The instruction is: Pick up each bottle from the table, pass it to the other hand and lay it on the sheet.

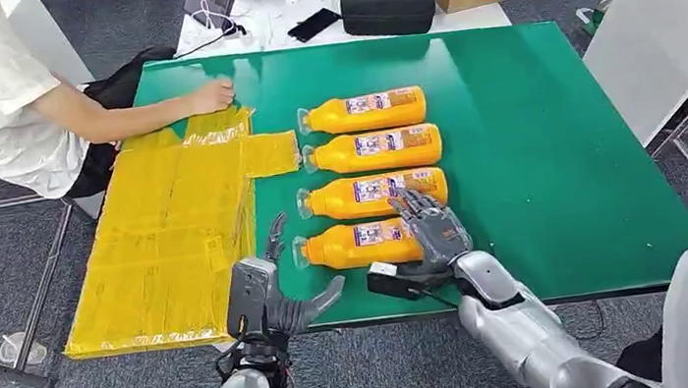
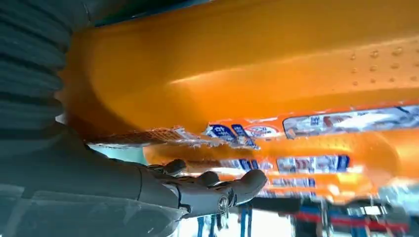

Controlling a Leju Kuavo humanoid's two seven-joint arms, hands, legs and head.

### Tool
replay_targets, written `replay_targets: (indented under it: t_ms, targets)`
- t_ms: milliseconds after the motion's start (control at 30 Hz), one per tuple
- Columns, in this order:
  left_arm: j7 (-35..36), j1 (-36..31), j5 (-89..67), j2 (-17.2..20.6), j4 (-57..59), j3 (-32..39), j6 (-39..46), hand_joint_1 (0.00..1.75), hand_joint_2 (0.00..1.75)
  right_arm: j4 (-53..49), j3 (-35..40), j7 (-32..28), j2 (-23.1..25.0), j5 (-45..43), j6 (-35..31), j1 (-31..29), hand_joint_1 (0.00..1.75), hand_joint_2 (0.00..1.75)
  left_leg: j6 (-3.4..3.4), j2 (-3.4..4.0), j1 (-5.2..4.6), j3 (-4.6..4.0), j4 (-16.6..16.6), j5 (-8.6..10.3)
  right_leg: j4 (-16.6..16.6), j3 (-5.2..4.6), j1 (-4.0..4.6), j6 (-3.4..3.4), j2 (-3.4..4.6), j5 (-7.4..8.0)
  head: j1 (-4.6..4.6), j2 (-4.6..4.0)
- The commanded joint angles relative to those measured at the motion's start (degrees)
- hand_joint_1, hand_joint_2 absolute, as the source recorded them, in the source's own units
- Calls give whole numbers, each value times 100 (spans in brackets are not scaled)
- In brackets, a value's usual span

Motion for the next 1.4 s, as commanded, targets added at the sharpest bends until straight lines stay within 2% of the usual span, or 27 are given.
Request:
replay_targets:
  t_ms: [33, 67, 100, 267, 700, 733, 833, 1000, 1033, 1100, 1133, 1233, 1267, 1400]
  targets:
    - [191, -142, -151, 124, 140, -100, 57, 0, 175, 80, 615, 429, -162, -160, 930, -207, 141, 175, 7, 6, -4, 47, -6, -9, -3, 46, 2, -16, -7, -10, 0, 0]
    - [198, -126, -174, 116, 138, -75, 74, 0, 175, 9, 650, 496, -192, -215, 1046, -172, 171, 175, 7, -2, -5, 51, -7, -7, -3, 53, 1, -17, -16, -11, 0, 0]
    - [201, -118, -178, 108, 141, -43, 87, 0, 175, -6, 626, 525, -204, -346, 1207, -144, 175, 175, 7, 2, -4, 53, -6, -5, -3, 55, 2, -16, -16, -10, 0, 0]
    - [196, -83, -214, 91, 112, 24, 114, 0, 175, -177, 663, 512, -313, -538, 1197, 122, 175, 175, 5, -9, -2, 58, -6, 1, -6, 62, 2, -10, -22, -5, 0, 0]
    - [189, -28, -262, 101, 48, 67, 153, 0, 175, -477, 756, 495, -380, -571, 1152, 375, 175, 175, 5, -21, 1, 71, -10, 0, -13, 81, 5, -10, -21, -8, 0, 0]
    - [165, 10, -308, 98, -17, 109, 163, 0, 175, -741, 724, 442, -451, -709, 1031, 608, 168, 175, 6, -21, 0, 79, -14, -2, -15, 89, 4, -13, -24, -12, -2, 0]
    - [154, 24, -310, 89, -20, 128, 182, 0, 175, -671, 686, 454, -458, -785, 1088, 675, 155, 175, 2, -20, 4, 67, -6, -4, -10, 77, 7, -7, -18, -10, 0, 2]
    - [153, 25, -309, 90, -18, 128, 182, 0, 175, -665, 682, 449, -467, -789, 1070, 688, 155, 175, 5, -22, 4, 69, -8, -5, -12, 78, 6, -8, -20, -11, 0, 0]
    - [145, 29, -311, 90, -16, 135, 196, 0, 175, -592, 621, 461, -444, -847, 1108, 697, 164, 175, 10, -28, 1, 86, -17, -7, -19, 98, 6, -16, -34, -17, 2, 0]
    - [117, 37, -298, 87, -24, 130, 202, 0, 175, -527, 346, 193, -405, -1279, 1212, 835, 171, 175, 8, -26, 1, 84, -14, -6, -16, 93, 6, -12, -29, -15, 2, 0]
    - [50, 48, -207, 69, -39, 157, 200, 0, 175, -484, 12, -250, -316, -1909, 1465, 946, 175, 175, 6, -25, 3, 77, -10, -5, -14, 87, 6, -10, -25, -13, 0, 0]
    - [-153, 146, 408, -10, -224, 277, 56, 0, 175, -772, -536, -982, -184, -2738, 1210, 1276, 166, 175, 5, -38, 6, 81, -12, -5, -17, 94, 9, -9, -37, -16, 0, 2]
    - [-231, 224, 637, 33, -407, 244, -47, 0, 175, -1052, -704, -1160, -114, -3013, 1146, 1407, 175, 175, 7, -41, 4, 89, -16, -5, -21, 101, 8, -11, -43, -19, 0, 0]
    - [-336, 534, 1008, 350, -1049, -45, -220, 0, 175, -2119, -1144, -1365, 70, -3550, 753, 1689, 175, 175, -8, -5, 4, 96, -7, -28, -10, 95, 7, -11, -3, -14, 0, 0]
